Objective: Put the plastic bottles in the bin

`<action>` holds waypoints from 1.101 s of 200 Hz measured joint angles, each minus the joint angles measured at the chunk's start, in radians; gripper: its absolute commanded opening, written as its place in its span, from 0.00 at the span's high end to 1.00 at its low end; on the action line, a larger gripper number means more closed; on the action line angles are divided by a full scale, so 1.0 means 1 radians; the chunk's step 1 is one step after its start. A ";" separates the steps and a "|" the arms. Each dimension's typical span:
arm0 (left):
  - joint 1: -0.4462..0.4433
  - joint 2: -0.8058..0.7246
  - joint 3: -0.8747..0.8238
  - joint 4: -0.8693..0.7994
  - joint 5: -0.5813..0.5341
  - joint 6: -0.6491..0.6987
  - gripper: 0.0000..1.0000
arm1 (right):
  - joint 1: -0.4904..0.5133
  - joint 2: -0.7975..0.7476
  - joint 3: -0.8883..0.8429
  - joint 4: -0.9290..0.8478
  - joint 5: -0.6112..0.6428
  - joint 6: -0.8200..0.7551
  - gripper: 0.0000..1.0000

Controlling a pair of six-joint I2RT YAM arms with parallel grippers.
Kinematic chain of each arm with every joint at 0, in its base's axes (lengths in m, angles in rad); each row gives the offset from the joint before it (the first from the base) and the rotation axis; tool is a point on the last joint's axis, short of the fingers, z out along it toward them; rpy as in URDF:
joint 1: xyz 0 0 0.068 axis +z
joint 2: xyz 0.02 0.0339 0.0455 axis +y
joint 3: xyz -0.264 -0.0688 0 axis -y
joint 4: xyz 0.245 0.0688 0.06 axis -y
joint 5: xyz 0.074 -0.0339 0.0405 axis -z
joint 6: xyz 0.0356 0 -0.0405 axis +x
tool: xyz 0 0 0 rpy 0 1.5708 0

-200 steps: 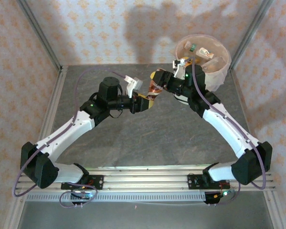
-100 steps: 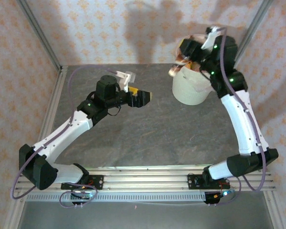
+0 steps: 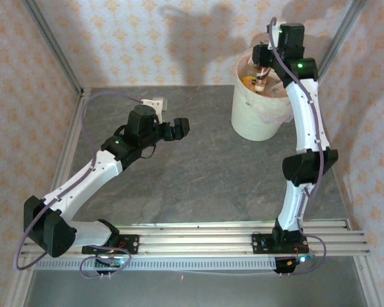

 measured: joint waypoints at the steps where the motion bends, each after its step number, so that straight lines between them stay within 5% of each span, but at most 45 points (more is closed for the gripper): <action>1: 0.000 0.001 0.000 -0.001 0.000 0.000 0.00 | 0.000 0.003 0.005 -0.004 0.000 -0.003 0.56; 18: 0.002 0.018 0.000 -0.005 -0.005 -0.004 0.00 | 0.000 0.068 0.101 -0.103 -0.023 -0.062 0.51; 30: 0.003 0.028 -0.001 -0.005 -0.006 -0.009 0.00 | 0.001 0.085 0.130 -0.154 -0.037 -0.090 0.42; 40: 0.003 0.036 -0.002 -0.005 -0.006 -0.011 0.00 | 0.001 0.086 0.133 -0.185 -0.046 -0.101 0.23; 54: 0.003 0.047 -0.002 -0.005 -0.006 -0.019 0.00 | 0.001 0.086 0.135 -0.216 -0.046 -0.112 0.15; 174: 0.012 0.089 -0.002 -0.040 -0.075 -0.053 0.00 | 0.001 0.057 0.134 -0.196 0.096 0.060 0.03; 220: 0.065 -0.021 -0.058 -0.073 -0.235 -0.080 0.00 | 0.001 -0.273 -0.227 -0.106 0.079 0.106 0.00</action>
